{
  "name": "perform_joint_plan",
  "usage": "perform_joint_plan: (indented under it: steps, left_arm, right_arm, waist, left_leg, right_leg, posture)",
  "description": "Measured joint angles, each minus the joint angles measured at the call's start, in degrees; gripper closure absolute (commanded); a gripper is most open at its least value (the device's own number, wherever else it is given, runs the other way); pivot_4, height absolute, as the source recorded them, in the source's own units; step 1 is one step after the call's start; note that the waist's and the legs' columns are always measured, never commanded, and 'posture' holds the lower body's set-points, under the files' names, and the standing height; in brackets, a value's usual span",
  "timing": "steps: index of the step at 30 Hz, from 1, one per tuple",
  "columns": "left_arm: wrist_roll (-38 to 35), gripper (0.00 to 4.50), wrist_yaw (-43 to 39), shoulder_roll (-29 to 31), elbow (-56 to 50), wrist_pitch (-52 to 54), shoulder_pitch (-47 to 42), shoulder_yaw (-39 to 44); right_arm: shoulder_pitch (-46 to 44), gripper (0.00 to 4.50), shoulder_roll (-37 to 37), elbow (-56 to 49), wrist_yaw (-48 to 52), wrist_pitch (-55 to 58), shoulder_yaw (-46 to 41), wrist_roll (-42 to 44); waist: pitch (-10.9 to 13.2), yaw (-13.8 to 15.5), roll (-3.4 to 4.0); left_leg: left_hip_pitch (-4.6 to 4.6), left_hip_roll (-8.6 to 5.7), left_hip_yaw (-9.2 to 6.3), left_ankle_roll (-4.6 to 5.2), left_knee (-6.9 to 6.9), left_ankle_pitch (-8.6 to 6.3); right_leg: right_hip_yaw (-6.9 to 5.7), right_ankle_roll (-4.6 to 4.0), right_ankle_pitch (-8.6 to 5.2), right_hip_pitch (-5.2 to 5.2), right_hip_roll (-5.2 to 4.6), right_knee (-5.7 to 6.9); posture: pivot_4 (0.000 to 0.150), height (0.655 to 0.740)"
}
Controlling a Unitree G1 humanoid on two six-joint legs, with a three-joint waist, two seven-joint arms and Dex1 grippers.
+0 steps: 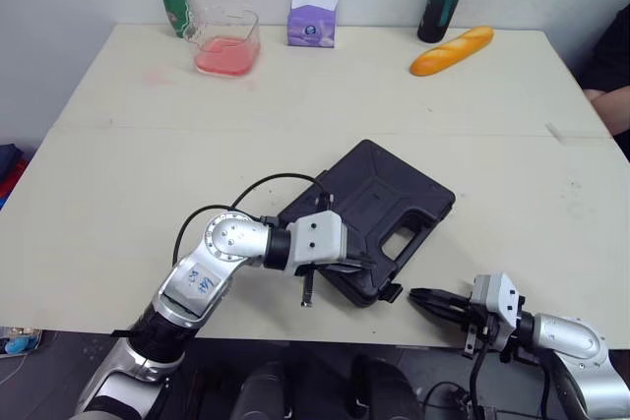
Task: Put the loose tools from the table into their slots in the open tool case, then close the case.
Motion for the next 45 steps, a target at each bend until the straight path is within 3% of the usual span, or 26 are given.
perform_joint_plan:
  steps: [25, 45]
  left_arm:
    - [2.7, 4.46, 6.0, 2.6, -1.3, 3.5, 0.8, -5.3]
    - [2.7, 4.46, 6.4, 3.6, -1.6, 3.8, 0.4, -5.6]
  right_arm:
    - [-0.6, 4.5, 0.8, -5.6, -2.1, 0.3, 5.6, -0.5]
    - [-5.6, 4.5, 0.7, -7.0, -2.2, 2.9, 7.7, -0.8]
  waist:
    - [-1.5, 0.0, -0.05]
    - [-1.6, -0.2, 0.12]
  left_leg:
    - [0.98, 0.54, -0.3, 0.18, 0.6, -0.66]
    - [1.02, 0.66, -0.3, 0.16, 0.6, -0.69]
  right_leg:
    - [0.24, -0.4, -0.07, 1.18, -0.24, 0.0]
    - [0.26, -0.51, -0.1, 1.17, -0.16, 0.01]
  posture:
    - [0.15, 0.74]
    - [0.15, 0.74]
